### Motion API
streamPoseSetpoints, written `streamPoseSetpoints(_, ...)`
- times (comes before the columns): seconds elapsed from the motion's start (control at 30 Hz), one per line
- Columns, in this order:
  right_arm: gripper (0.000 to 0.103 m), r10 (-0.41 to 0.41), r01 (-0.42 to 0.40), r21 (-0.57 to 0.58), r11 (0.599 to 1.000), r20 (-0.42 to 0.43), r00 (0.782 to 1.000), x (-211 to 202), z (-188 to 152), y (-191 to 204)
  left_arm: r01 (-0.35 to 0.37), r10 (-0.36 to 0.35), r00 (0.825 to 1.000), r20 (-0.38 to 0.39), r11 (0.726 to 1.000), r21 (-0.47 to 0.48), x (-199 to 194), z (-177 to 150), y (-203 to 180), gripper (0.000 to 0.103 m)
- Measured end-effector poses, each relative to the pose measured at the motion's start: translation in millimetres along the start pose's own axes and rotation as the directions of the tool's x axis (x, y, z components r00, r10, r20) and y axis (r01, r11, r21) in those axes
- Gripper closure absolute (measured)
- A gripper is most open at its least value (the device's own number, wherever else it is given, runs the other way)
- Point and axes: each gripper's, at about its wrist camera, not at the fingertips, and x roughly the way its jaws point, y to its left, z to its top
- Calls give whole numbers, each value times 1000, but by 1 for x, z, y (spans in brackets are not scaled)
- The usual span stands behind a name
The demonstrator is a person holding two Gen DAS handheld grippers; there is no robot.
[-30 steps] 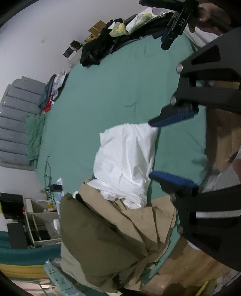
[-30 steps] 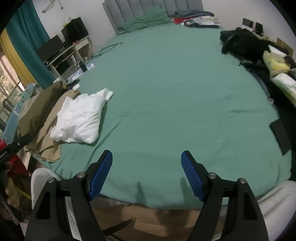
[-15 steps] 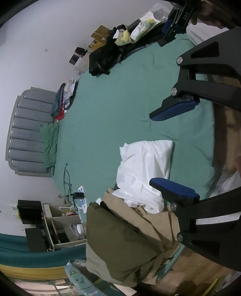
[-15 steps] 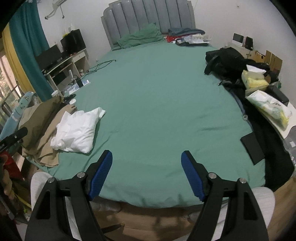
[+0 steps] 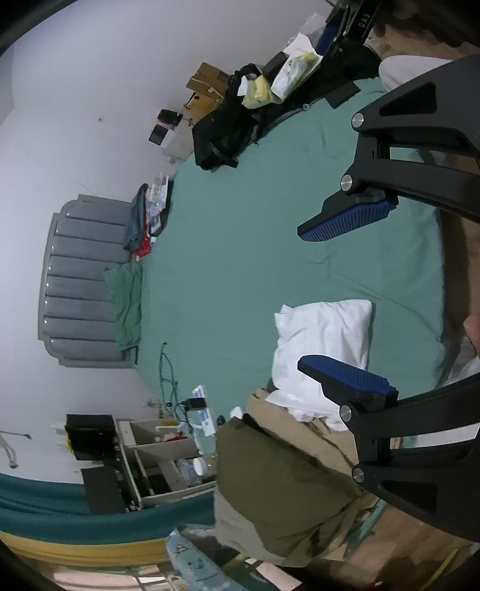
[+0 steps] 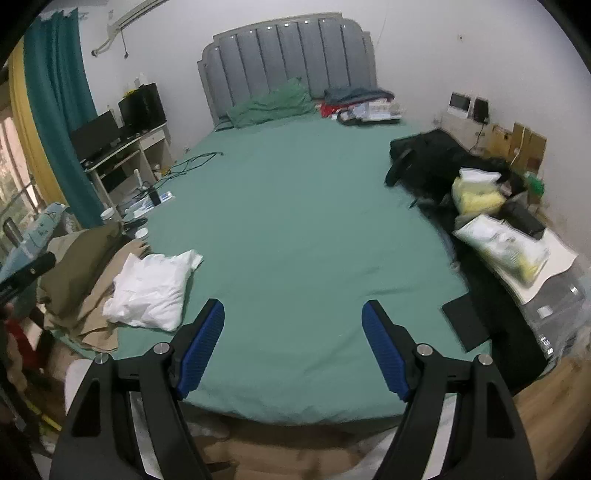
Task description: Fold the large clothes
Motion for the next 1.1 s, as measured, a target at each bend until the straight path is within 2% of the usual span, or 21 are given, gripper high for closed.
streamPoseSetpoints(0.3,25,-31,33,-30,999,81,996,-34,17,-4,-16,12,996,88,999,47,-32,16,-16,32)
streamPoseSetpoints(0.43,17,-31,39,-60,997,117,993,-50,26,-4,-27,19,991,133,998,59,-47,21,-23,30)
streamPoseSetpoints(0.6,15,-37,52,-76,996,181,983,-77,38,-2,-22,10,984,180,998,64,-63,28,-27,29)
streamPoseSetpoints(0.8,15,-40,63,-81,995,265,963,-110,53,3,-33,17,971,240,997,64,-82,35,-27,29)
streamPoseSetpoints(1.1,15,-25,64,-105,992,335,942,-134,67,18,-77,66,946,317,997,24,-103,46,-18,29)
